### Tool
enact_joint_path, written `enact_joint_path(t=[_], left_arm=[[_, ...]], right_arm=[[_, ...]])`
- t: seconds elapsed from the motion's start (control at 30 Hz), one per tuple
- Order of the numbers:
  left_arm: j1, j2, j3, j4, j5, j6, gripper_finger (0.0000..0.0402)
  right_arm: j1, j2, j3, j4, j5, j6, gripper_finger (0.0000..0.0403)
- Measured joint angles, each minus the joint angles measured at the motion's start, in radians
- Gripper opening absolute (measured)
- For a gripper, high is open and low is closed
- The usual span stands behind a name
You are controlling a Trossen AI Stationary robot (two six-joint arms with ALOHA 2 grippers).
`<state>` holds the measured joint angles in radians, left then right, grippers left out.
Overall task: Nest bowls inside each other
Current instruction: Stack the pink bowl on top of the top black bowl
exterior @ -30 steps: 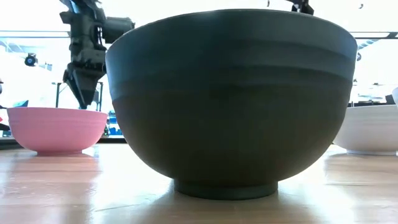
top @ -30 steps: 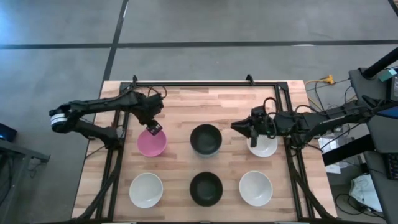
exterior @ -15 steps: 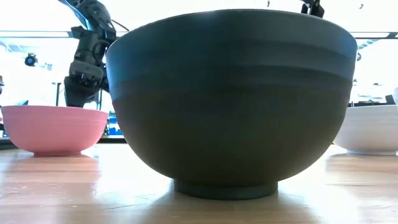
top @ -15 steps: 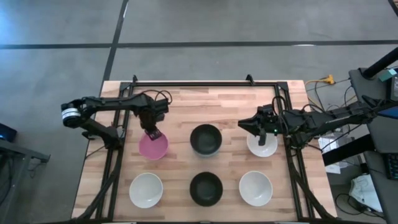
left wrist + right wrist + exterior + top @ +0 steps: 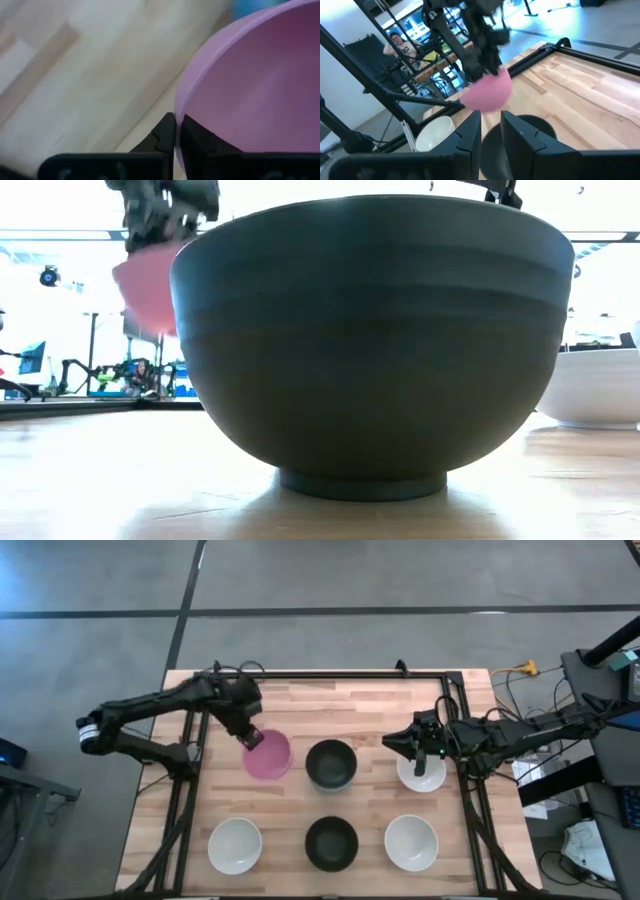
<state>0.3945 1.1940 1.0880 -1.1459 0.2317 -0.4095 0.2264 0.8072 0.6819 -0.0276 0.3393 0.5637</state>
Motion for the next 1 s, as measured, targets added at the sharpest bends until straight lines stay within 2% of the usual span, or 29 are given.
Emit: enact_joint_path(t=[0.13, 0.23, 0.37, 0.47, 0.6, 0.73, 1.0], left_arm=[[-0.022, -0.034, 0.111, 0.127, 0.021, -0.085, 0.0001], [-0.038, -0.027, 0.158, 0.33, 0.095, -0.139, 0.0001], [-0.057, 0.045, 0.178, 0.596, 0.203, -0.225, 0.0001], [-0.069, 0.129, 0.201, 0.649, 0.227, -0.263, 0.0001], [-0.08, 0.259, 0.278, 0.527, 0.234, -0.266, 0.0], [-0.099, 0.378, 0.421, 0.336, 0.23, -0.234, 0.0], [-0.122, 0.601, 0.744, -0.041, 0.093, -0.159, 0.0]], right_arm=[[0.0, -0.008, 0.0, -0.033, -0.002, 0.0, 0.0073], [0.0, -0.022, 0.0, -0.035, -0.005, 0.0, 0.0072], [0.0, -0.049, 0.0, -0.049, -0.022, -0.013, 0.0067], [0.0, -0.074, 0.0, -0.052, -0.058, -0.023, 0.0065], [0.0, -0.113, 0.0, -0.089, -0.111, -0.024, 0.0065], [0.002, -0.155, 0.0, -0.148, -0.139, -0.023, 0.0064], [0.002, -0.213, 0.0, -0.206, -0.141, -0.023, 0.0063]])
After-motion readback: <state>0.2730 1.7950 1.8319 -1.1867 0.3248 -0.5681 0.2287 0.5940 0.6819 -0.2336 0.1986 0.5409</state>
